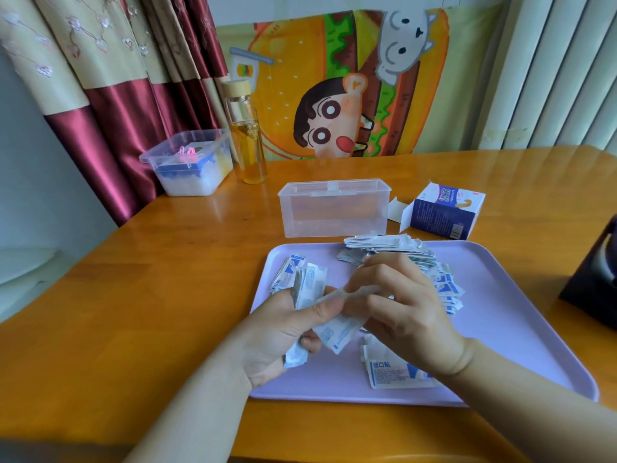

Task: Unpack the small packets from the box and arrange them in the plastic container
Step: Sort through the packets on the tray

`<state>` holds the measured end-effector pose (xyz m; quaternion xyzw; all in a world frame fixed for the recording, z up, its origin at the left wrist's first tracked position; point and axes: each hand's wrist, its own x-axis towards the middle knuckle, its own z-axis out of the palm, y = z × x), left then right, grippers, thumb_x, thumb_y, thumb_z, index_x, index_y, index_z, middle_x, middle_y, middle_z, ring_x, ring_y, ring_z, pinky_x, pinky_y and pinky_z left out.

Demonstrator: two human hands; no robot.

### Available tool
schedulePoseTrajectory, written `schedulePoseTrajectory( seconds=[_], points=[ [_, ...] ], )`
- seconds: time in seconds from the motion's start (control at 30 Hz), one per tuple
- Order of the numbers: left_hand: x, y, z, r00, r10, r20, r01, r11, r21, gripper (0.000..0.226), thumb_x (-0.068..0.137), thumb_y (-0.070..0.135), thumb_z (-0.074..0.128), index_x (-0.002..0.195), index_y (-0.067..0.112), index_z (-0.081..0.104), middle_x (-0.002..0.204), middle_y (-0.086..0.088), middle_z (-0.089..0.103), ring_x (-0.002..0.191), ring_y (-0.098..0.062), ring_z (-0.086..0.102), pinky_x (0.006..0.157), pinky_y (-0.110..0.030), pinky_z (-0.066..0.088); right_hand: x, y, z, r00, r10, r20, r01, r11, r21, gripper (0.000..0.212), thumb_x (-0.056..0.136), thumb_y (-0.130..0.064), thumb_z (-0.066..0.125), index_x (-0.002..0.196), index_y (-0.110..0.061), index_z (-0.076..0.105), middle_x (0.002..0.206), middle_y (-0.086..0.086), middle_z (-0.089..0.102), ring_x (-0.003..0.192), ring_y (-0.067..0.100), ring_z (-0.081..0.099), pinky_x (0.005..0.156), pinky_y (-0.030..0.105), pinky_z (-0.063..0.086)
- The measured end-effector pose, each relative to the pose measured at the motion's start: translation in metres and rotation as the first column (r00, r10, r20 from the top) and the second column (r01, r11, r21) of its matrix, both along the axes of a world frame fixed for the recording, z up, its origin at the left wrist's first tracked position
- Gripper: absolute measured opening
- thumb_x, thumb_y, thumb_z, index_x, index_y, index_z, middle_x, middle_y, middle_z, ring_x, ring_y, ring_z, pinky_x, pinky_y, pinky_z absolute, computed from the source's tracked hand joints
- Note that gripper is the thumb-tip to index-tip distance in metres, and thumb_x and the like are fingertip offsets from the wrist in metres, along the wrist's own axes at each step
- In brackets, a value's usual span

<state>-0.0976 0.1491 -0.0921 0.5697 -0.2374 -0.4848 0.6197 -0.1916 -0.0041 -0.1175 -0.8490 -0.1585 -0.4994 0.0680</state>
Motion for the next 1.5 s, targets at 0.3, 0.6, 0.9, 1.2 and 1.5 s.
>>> schedulePoseTrajectory(
  seconds=[0.3,0.6,0.9,1.2,1.5],
  points=[
    [0.002,-0.002,0.002,0.985,0.167,-0.05,-0.168,0.986,-0.007,0.042,0.068,0.018,0.067,0.108,0.004,0.062,0.093,-0.007,0.069,0.072,-0.014,0.06,0.04,-0.014,0.034,-0.004,-0.007,0.001,1.0,0.021,-0.023,-0.02,0.998,0.055,0.013,0.081,-0.002,0.064,0.083,-0.014,0.058,0.085,0.004,0.065,0.089,0.024,0.056,0.077,0.034,0.048],
    [-0.001,0.003,0.004,0.986,0.123,-0.113,-0.122,0.992,0.022,0.036,0.068,0.009,0.065,0.104,0.006,0.067,0.091,-0.01,0.072,0.07,-0.015,0.066,0.044,-0.02,0.045,-0.002,-0.007,-0.002,0.997,-0.082,0.003,0.082,0.997,0.009,0.025,0.092,-0.021,0.058,0.075,-0.011,0.074,0.097,-0.002,0.05,0.086,0.021,0.046,0.07,0.035,0.043],
    [-0.002,0.0,0.001,0.896,0.239,-0.374,-0.252,0.968,0.013,0.015,0.077,0.002,0.058,0.091,0.003,0.061,0.061,-0.008,0.061,0.045,-0.014,0.061,0.044,-0.021,0.052,0.0,-0.013,0.001,0.986,-0.115,-0.118,0.113,0.993,-0.021,0.02,0.09,-0.022,0.057,0.096,-0.015,0.075,0.084,-0.001,0.054,0.076,0.019,0.041,0.067,0.026,0.033],
    [0.03,0.013,0.001,0.787,0.419,-0.453,-0.504,0.86,-0.08,0.018,0.093,0.005,0.041,0.101,0.009,0.056,0.077,-0.002,0.056,0.046,-0.005,0.041,0.044,-0.014,0.041,0.031,0.023,-0.008,0.89,-0.182,-0.417,0.162,0.983,-0.084,0.029,0.067,-0.008,0.073,0.092,-0.024,0.073,0.083,-0.001,0.063,0.056,0.02,0.052,0.054,0.025,0.038],
    [0.034,0.016,-0.005,0.782,0.38,-0.495,-0.474,0.877,-0.076,0.026,0.091,0.025,0.052,0.113,0.014,0.057,0.068,0.002,0.048,0.048,-0.006,0.041,0.044,-0.014,0.041,0.025,0.025,0.013,0.62,-0.023,-0.784,0.21,0.968,0.137,0.066,0.088,-0.024,0.057,0.147,-0.03,0.026,0.142,-0.003,0.037,0.124,0.02,0.04,0.104,0.034,0.035]
  ],
)
